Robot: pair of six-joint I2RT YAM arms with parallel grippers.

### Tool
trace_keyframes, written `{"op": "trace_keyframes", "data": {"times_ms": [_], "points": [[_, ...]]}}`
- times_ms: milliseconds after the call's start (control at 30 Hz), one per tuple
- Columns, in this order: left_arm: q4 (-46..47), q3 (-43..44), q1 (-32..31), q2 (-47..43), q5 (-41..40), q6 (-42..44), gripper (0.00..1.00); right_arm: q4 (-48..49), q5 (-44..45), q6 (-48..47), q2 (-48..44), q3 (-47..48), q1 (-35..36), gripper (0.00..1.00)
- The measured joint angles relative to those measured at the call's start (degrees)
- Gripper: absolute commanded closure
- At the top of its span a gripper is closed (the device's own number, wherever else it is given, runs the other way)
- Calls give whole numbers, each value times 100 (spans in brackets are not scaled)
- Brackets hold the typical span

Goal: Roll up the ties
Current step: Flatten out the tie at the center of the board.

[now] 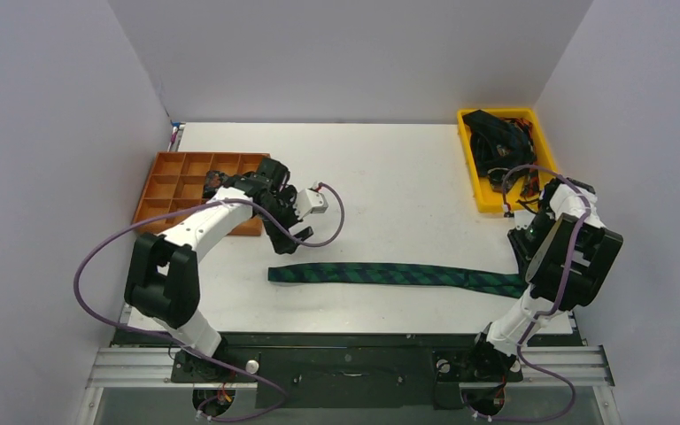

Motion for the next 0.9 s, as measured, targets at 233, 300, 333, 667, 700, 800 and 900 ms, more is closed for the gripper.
{"op": "trace_keyframes", "data": {"times_ms": [233, 300, 333, 667, 700, 800, 900], "points": [[-195, -278, -645, -295, 619, -52, 1, -94, -59, 98, -17, -297, -83, 87], [-72, -603, -846, -295, 551, -142, 2, 31, -59, 195, -17, -522, -68, 88], [-31, -732, -894, -289, 492, -186, 3, 94, -57, 243, -9, -612, -42, 89], [365, -1154, -837, 46, -201, -479, 46, 929, 35, 507, 455, -706, 627, 90], [363, -1154, -789, 76, -205, -476, 51, 946, 83, 507, 540, -654, 721, 90], [348, -1137, -553, 144, -192, -474, 59, 901, 179, 501, 737, -385, 933, 90], [308, -1036, -227, 236, -175, -450, 66, 1001, 195, 468, 855, -98, 1106, 90]]}}
